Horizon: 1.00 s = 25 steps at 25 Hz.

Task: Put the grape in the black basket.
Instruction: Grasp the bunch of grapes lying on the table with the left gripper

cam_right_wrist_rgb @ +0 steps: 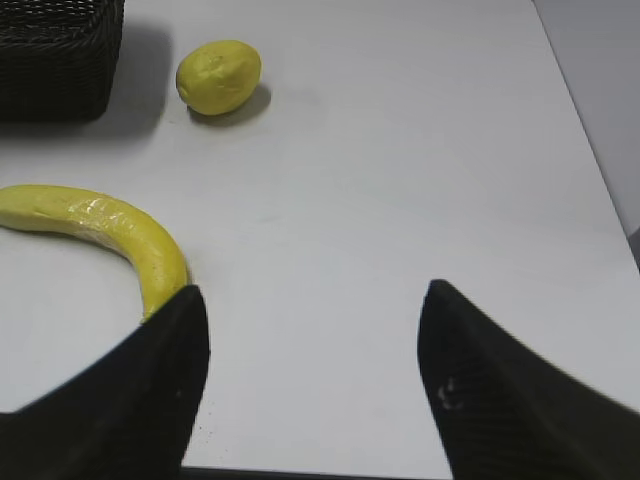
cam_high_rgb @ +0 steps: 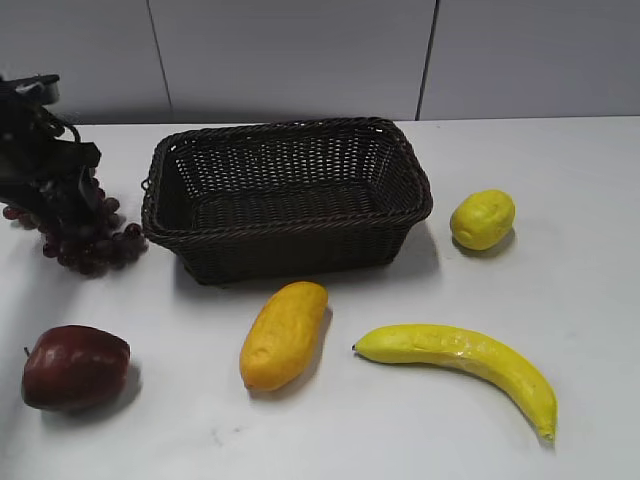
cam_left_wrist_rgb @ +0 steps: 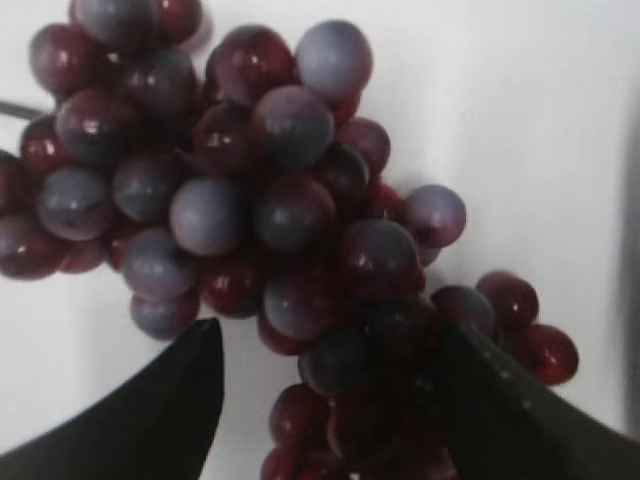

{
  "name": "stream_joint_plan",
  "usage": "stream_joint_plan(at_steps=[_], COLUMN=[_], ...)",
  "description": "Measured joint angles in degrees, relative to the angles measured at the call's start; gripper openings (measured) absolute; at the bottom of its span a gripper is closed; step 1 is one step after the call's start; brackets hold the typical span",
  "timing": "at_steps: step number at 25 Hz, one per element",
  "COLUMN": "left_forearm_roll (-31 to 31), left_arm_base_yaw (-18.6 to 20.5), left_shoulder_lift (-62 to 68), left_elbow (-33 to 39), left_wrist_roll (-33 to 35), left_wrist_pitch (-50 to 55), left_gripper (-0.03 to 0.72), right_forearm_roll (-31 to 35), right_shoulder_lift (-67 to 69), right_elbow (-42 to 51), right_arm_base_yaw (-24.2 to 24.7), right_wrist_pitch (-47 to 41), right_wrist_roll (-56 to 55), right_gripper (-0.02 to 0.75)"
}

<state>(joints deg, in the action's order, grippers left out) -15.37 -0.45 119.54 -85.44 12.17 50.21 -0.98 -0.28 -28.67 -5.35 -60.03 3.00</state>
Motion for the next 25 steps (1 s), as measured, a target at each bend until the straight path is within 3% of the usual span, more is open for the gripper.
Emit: stream_joint_plan(at_steps=[4, 7, 14, 25], left_forearm_roll=[-0.30, -0.30, -0.24, 3.06], left_arm_base_yaw=[-0.05, -0.05, -0.05, -0.05], left_shoulder_lift=[2.36, 2.90, 2.26, -11.75], left_elbow=[-0.01, -0.01, -0.30, -0.30], left_wrist_roll=[0.38, 0.53, 0.53, 4.11], left_wrist_pitch=[0.17, 0.05, 0.49, 0.41], left_gripper=[0.591, 0.521, 0.167, 0.155], right_forearm_roll=[0.00, 0.00, 0.00, 0.00], right_shoulder_lift=[0.00, 0.00, 0.00, 0.00], right_elbow=[0.00, 0.00, 0.00, 0.00], right_arm_base_yaw=[0.00, 0.00, 0.00, 0.00], right_wrist_pitch=[0.00, 0.00, 0.00, 0.00], right_wrist_roll=[0.00, 0.00, 0.00, 0.00], right_gripper=[0.500, 0.500, 0.500, 0.500])
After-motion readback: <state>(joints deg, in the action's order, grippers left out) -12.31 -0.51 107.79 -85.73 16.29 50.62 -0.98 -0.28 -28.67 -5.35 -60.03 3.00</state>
